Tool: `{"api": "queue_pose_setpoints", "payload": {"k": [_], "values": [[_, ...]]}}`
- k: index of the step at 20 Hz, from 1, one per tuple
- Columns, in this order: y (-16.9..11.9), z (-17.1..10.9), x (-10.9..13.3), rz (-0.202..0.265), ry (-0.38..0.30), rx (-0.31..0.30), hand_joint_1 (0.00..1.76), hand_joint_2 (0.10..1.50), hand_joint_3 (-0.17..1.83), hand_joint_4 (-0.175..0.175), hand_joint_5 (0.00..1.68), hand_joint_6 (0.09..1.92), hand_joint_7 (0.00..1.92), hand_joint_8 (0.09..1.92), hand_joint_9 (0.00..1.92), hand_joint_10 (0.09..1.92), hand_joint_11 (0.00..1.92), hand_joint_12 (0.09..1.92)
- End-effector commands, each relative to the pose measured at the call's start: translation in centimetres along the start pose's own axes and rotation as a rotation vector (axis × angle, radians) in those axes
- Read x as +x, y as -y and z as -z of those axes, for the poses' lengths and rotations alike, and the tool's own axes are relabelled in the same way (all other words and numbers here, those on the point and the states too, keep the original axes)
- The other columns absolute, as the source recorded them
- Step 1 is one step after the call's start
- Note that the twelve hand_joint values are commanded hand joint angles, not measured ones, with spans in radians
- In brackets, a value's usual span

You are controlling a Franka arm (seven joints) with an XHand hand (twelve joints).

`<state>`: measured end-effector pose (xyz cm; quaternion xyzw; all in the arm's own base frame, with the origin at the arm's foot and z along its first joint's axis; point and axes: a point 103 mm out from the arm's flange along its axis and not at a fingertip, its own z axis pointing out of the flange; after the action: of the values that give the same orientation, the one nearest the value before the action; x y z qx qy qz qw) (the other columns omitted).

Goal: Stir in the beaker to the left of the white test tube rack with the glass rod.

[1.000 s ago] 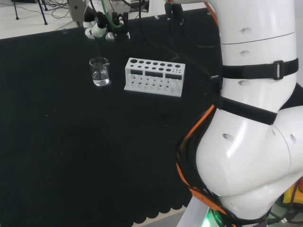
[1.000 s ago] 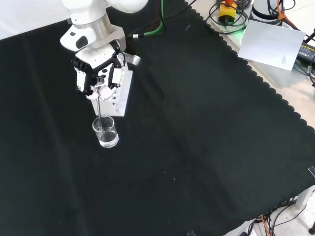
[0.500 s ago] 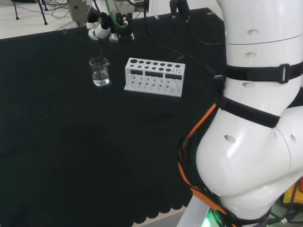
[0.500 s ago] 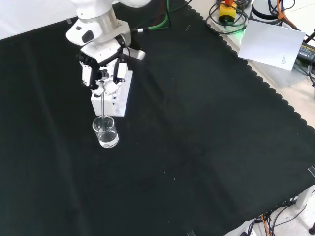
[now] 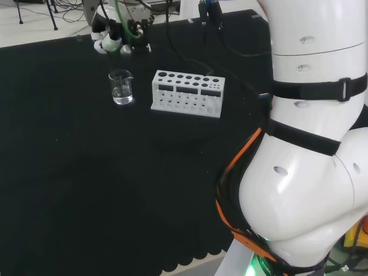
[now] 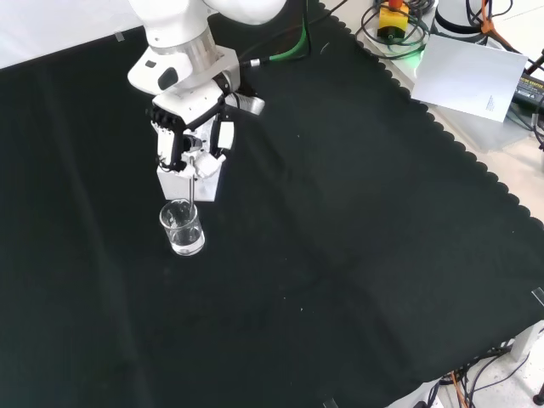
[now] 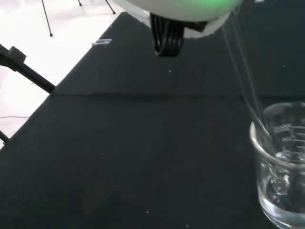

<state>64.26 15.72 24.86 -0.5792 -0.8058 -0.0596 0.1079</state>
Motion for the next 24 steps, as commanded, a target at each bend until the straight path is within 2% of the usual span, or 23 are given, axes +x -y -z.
{"api": "queue_pose_setpoints", "payload": {"k": [1,6,10,15,19,24], "values": [[-2.0,-0.5,1.1,0.014,0.004,0.007,1.29,0.71,0.79,-0.175,1.0,0.93,1.11,1.31,1.62,1.0,1.68,0.86],[-2.3,0.6,-1.0,-0.009,0.012,-0.012,1.29,0.71,0.79,-0.175,1.0,0.93,1.11,1.31,1.62,1.01,1.67,0.86],[-1.7,1.4,-3.3,-0.041,0.016,-0.022,1.29,0.71,0.79,-0.175,1.0,0.93,1.11,1.31,1.62,1.01,1.67,0.86],[-0.8,2.3,-5.1,-0.063,0.022,-0.031,1.29,0.71,0.79,-0.175,1.0,0.93,1.11,1.31,1.62,1.01,1.67,0.86],[0.2,2.4,-5.2,-0.067,0.021,-0.027,1.29,0.71,0.79,-0.175,1.0,0.93,1.11,1.31,1.62,1.01,1.67,0.86],[1.0,1.6,-3.5,-0.047,0.021,-0.013,1.29,0.71,0.79,-0.175,1.0,0.93,1.11,1.31,1.62,1.01,1.67,0.86]]}}
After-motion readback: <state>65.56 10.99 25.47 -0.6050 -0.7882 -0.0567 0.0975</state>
